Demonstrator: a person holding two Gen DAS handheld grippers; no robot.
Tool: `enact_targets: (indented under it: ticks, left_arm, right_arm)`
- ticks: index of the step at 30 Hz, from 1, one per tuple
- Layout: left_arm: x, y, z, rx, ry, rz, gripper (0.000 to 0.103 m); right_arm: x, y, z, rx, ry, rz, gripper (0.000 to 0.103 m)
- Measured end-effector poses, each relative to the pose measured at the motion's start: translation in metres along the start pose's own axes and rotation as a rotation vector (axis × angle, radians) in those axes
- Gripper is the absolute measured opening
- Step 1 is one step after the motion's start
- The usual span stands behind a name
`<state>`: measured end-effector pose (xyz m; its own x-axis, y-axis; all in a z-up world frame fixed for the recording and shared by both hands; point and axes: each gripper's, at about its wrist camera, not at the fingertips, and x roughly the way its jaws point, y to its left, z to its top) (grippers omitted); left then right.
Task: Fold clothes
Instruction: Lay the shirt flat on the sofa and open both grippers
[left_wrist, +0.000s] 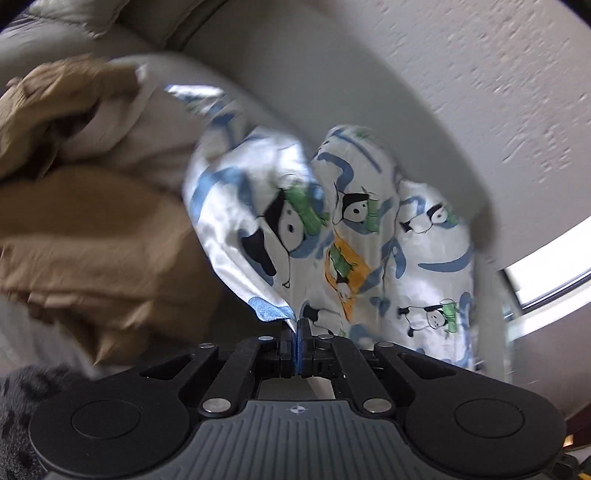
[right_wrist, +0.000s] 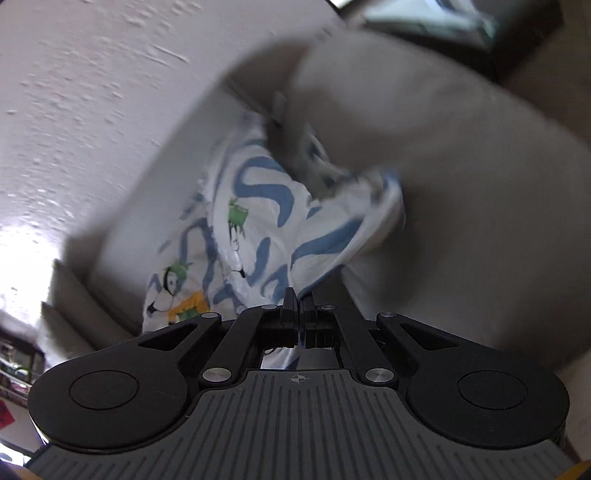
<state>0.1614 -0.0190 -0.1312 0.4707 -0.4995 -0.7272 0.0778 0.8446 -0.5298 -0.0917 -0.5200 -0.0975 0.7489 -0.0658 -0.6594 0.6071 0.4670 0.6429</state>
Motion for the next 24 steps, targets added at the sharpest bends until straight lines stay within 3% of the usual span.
enact_targets:
  ticks: [6,9,13,17,18,19,20,22,24]
  left_arm:
    - [0.004,0.014,-0.011,0.048,-0.011,0.082,0.0]
    - [-0.004,0.015,-0.014,0.077,-0.044,0.108,0.0]
    - [-0.011,0.002,-0.04,0.158,-0.021,0.189,0.0]
    - [-0.002,-0.008,-0.046,0.241,0.002,0.264,0.017]
    - [-0.004,-0.012,-0.047,0.252,0.0,0.271,0.03]
    - [-0.009,-0.018,-0.047,0.267,-0.001,0.28,0.038]
    - [-0.015,-0.024,-0.047,0.283,-0.003,0.29,0.052]
    - [-0.031,-0.035,-0.048,0.313,-0.018,0.303,0.057]
    - [-0.055,-0.04,-0.05,0.321,-0.033,0.255,0.057]
  right_arm:
    - [0.023,-0.043,-0.034,0.002,0.067,-0.101,0.0]
    - [0.019,-0.048,-0.044,-0.03,0.082,-0.119,0.0]
    - [0.004,-0.033,-0.064,-0.126,0.086,-0.161,0.0]
    - [0.013,-0.017,-0.066,-0.226,0.093,-0.249,0.001]
    - [0.016,-0.013,-0.065,-0.245,0.098,-0.275,0.003]
    - [0.019,-0.009,-0.064,-0.264,0.103,-0.3,0.014]
    - [0.02,-0.004,-0.062,-0.282,0.102,-0.331,0.034]
    - [0.007,0.008,-0.059,-0.311,0.061,-0.385,0.064]
    - [-0.014,0.019,-0.054,-0.34,0.016,-0.364,0.063]
